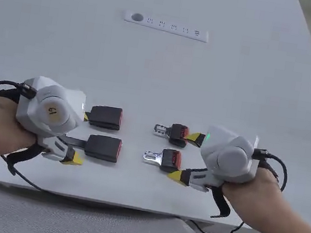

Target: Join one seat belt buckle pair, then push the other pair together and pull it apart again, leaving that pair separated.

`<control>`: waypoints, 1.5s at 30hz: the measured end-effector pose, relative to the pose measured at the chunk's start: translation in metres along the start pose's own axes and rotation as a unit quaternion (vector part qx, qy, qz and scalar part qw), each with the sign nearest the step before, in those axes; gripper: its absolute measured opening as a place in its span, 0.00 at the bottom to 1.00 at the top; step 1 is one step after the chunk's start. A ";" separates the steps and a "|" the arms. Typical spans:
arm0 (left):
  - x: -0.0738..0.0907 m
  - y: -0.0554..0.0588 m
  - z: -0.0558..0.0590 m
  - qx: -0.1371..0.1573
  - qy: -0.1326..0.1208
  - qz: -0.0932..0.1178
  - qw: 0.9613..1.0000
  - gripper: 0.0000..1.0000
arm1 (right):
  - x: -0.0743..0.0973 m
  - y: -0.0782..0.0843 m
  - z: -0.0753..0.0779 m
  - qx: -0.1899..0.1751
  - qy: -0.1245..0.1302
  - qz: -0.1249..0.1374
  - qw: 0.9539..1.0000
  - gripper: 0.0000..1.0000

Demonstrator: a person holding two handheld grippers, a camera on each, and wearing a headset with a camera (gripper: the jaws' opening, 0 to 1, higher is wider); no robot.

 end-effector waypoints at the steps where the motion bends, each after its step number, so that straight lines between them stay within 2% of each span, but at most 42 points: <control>1: -0.002 -0.001 -0.001 0.001 0.002 0.003 1.000 0.55 | 0.000 0.000 0.000 0.002 -0.001 -0.001 1.000 0.47; 4: -0.010 -0.001 -0.002 0.004 0.022 0.000 1.000 0.50 | -0.006 0.000 0.001 0.018 -0.029 -0.012 0.999 0.43; 6: -0.013 -0.001 -0.002 -0.004 0.027 -0.004 1.000 0.47 | -0.010 0.000 0.004 0.024 -0.030 -0.018 0.999 0.42; 9: -0.016 -0.003 -0.002 -0.001 0.036 0.004 0.999 0.43 | -0.013 0.000 0.009 0.028 -0.037 -0.025 0.999 0.41; 16: -0.026 -0.007 -0.004 -0.035 0.038 -0.004 0.999 0.42 | -0.020 0.001 0.012 0.047 -0.056 -0.041 0.996 0.37; 17: -0.027 -0.009 -0.006 -0.047 0.029 0.001 0.998 0.41 | -0.022 0.002 0.012 0.054 -0.058 -0.047 0.996 0.37; 19: -0.028 -0.012 -0.008 -0.044 0.033 0.003 0.998 0.40 | -0.025 0.002 0.013 0.057 -0.060 -0.050 0.995 0.37; 21: -0.030 -0.014 -0.010 -0.058 0.033 0.006 0.998 0.40 | -0.028 0.003 0.015 0.061 -0.063 -0.055 0.995 0.37; 26: -0.036 -0.018 -0.011 -0.071 0.037 -0.003 0.997 0.39 | -0.033 0.003 0.017 0.069 -0.069 -0.065 0.993 0.35; 27: -0.037 -0.019 -0.010 -0.079 0.047 -0.004 0.996 0.39 | -0.034 0.003 0.017 0.072 -0.072 -0.067 0.993 0.34; 29: -0.040 -0.017 -0.008 -0.077 0.060 -0.018 0.995 0.36 | -0.037 0.003 0.018 0.080 -0.073 -0.074 0.991 0.31; 32: -0.042 -0.017 -0.009 -0.085 0.059 -0.018 0.994 0.37 | -0.039 0.002 0.019 0.086 -0.080 -0.074 0.990 0.30; 39: -0.045 -0.017 -0.008 -0.112 0.047 -0.040 0.992 0.33 | -0.043 0.002 0.020 0.109 -0.091 -0.076 0.987 0.31; 45: -0.045 -0.017 -0.007 -0.127 0.040 -0.041 0.990 0.33 | -0.045 0.004 0.021 0.116 -0.096 -0.076 0.986 0.31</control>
Point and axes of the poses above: the centre of the closed fingertips' face, and the gripper's own axes: x roughly backward along the fingers, z roughly to its right, y roughly out of its underside, the point moved 10 cm from there along x, roughly backward along the fingers, and after that the axes turned 11 degrees about -z, right-handed, at the moved point
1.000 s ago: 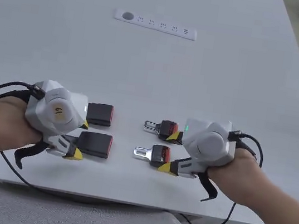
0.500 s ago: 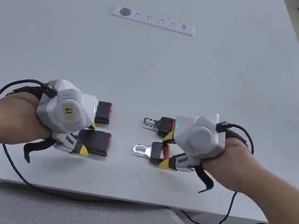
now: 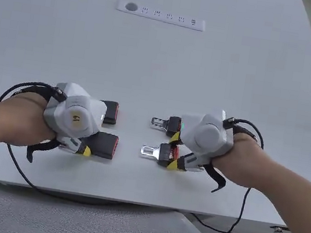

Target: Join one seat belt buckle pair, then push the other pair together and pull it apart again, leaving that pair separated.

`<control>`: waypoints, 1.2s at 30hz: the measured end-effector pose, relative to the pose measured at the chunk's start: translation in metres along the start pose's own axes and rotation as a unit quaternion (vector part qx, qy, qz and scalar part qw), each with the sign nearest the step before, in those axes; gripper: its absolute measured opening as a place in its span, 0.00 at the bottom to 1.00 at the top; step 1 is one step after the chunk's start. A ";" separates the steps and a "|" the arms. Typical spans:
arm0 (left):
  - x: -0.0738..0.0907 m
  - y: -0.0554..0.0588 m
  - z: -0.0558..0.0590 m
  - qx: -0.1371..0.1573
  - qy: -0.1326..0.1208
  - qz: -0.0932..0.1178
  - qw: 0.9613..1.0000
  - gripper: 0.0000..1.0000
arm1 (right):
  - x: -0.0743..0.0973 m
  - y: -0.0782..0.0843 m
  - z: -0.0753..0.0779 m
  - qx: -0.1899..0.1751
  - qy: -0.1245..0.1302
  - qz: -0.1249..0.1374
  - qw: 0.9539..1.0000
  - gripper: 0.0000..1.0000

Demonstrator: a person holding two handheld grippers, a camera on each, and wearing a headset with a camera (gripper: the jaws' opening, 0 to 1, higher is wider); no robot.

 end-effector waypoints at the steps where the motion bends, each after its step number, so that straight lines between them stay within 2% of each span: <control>1: 0.000 0.000 0.000 0.001 0.000 0.000 1.000 0.33 | 0.000 0.000 0.001 -0.002 -0.002 0.001 1.000 0.31; 4: -0.001 0.000 -0.001 0.006 0.000 -0.003 1.000 0.33 | -0.001 0.001 0.001 -0.002 -0.003 0.003 1.000 0.31; 8: -0.001 0.001 -0.001 -0.005 -0.002 -0.007 1.000 0.33 | -0.001 0.000 0.000 -0.005 0.000 0.001 1.000 0.31; 10: -0.002 0.002 -0.001 -0.002 -0.002 -0.004 1.000 0.33 | -0.001 0.000 0.000 -0.005 0.001 0.001 1.000 0.31; 13: -0.003 0.003 -0.001 0.026 0.000 -0.002 1.000 0.33 | -0.001 0.000 0.000 -0.011 0.003 0.000 1.000 0.31; 22: -0.001 0.002 -0.001 0.023 0.000 0.001 1.000 0.33 | -0.001 -0.002 0.000 -0.013 0.002 -0.006 1.000 0.31; 26: 0.000 0.001 0.000 0.042 0.001 -0.005 0.999 0.33 | -0.001 -0.002 -0.001 -0.014 0.005 -0.006 1.000 0.31; 36: 0.000 0.001 0.000 0.048 0.002 -0.008 0.999 0.33 | -0.003 -0.009 -0.003 -0.012 0.003 -0.006 1.000 0.31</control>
Point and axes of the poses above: the centre of the closed fingertips' face, and the gripper's own axes: x roughly backward along the fingers, z roughly to its right, y roughly out of its underside, the point moved 10 cm from there along x, roughly backward along the fingers, and after that the axes turned 11 degrees about -z, right-handed, at the moved point
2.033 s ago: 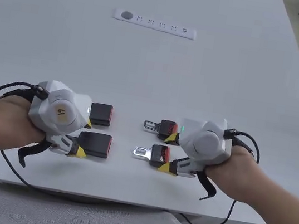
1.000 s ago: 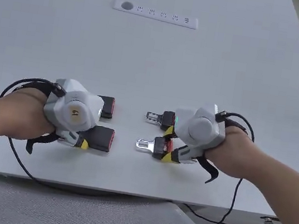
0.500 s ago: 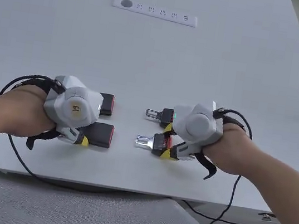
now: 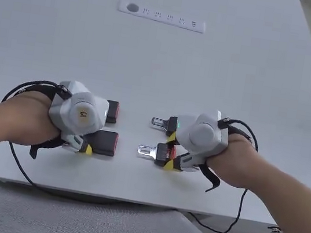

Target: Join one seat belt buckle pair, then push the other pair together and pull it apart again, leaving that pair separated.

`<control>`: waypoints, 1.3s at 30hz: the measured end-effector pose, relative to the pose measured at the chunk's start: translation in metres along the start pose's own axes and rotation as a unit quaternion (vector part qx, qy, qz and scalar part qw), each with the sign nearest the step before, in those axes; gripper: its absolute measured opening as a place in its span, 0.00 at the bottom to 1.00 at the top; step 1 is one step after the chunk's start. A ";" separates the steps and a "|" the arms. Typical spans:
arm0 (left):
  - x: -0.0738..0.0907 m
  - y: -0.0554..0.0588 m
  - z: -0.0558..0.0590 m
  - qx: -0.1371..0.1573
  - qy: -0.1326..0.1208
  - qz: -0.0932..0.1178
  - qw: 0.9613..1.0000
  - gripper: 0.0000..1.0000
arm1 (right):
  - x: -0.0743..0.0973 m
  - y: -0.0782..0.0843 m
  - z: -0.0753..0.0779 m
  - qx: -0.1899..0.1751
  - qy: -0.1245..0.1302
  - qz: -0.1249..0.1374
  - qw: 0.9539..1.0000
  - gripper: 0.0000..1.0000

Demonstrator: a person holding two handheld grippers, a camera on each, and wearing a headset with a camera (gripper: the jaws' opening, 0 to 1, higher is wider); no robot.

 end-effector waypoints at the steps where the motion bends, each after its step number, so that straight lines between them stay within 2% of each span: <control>1: 0.000 0.000 0.000 0.001 0.000 0.001 1.000 0.33 | 0.000 0.000 0.000 -0.001 0.001 0.000 1.000 0.31; 7: -0.001 0.002 -0.002 0.004 -0.001 0.002 1.000 0.33 | -0.002 -0.007 -0.001 -0.001 0.001 -0.001 1.000 0.31; 25: -0.005 0.003 -0.004 0.007 -0.002 -0.003 1.000 0.33 | -0.011 -0.040 -0.003 -0.011 0.002 0.024 1.000 0.31; 39: -0.006 0.002 -0.003 0.009 0.000 -0.009 1.000 0.33 | -0.012 -0.053 -0.002 -0.002 0.006 0.034 0.999 0.31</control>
Point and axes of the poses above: the centre of the closed fingertips' face, and the gripper's own axes: x roughly backward along the fingers, z roughly to its right, y roughly out of its underside, the point moved 10 cm from there along x, roughly backward along the fingers, and after that the axes turned 11 degrees about -z, right-handed, at the moved point
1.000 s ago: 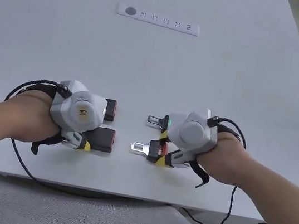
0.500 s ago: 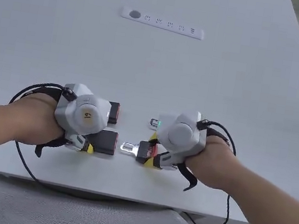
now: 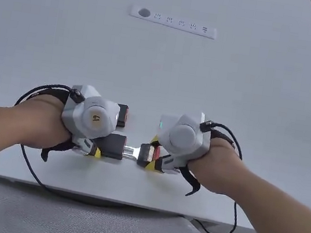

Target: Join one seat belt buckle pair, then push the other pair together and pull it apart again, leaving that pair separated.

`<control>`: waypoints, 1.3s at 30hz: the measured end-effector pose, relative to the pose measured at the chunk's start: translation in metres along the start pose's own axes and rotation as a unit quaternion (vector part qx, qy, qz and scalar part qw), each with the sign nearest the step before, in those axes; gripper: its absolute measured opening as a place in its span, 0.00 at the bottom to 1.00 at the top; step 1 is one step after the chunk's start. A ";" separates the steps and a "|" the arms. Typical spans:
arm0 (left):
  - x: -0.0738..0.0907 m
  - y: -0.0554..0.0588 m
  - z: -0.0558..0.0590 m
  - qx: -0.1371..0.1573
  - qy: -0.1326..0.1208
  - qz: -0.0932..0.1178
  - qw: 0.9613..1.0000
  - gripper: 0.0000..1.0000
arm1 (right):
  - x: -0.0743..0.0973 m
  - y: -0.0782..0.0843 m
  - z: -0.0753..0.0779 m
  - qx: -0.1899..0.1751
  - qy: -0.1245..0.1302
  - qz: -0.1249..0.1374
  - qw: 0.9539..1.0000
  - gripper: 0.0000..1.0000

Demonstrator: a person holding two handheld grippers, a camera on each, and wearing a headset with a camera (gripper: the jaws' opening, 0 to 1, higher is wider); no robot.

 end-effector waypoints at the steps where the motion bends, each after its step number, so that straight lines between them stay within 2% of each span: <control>1: 0.000 0.000 0.000 0.000 0.000 0.000 1.000 0.33 | 0.000 -0.001 0.000 -0.001 0.000 0.001 1.000 0.31; 10: 0.000 0.001 0.001 -0.002 0.000 0.006 1.000 0.33 | -0.003 -0.003 0.000 -0.019 -0.001 0.023 1.000 0.30; 15: 0.000 0.002 0.000 -0.004 0.001 0.011 1.000 0.33 | -0.005 -0.003 0.001 -0.019 -0.002 0.026 0.999 0.30; 20: 0.000 0.001 -0.001 -0.007 0.004 0.007 1.000 0.32 | -0.004 -0.004 0.002 -0.006 0.000 0.025 1.000 0.29; 23: 0.000 0.000 -0.001 -0.009 0.004 0.004 1.000 0.32 | -0.004 -0.005 0.002 -0.010 -0.002 0.023 1.000 0.29; 29: -0.001 0.002 -0.002 -0.014 0.009 0.012 1.000 0.32 | -0.005 -0.008 0.002 -0.008 0.000 0.020 1.000 0.28; 39: 0.000 0.002 -0.002 -0.015 0.014 0.009 1.000 0.32 | -0.006 -0.012 0.000 -0.008 0.004 0.021 1.000 0.27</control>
Point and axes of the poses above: the centre of the closed fingertips' face, and the gripper's own axes: x roughly backward along the fingers, z roughly to its right, y roughly out of its underside, the point moved 10 cm from there along x, roughly backward along the fingers, and after that the axes turned 11 degrees about -z, right-handed, at the moved point
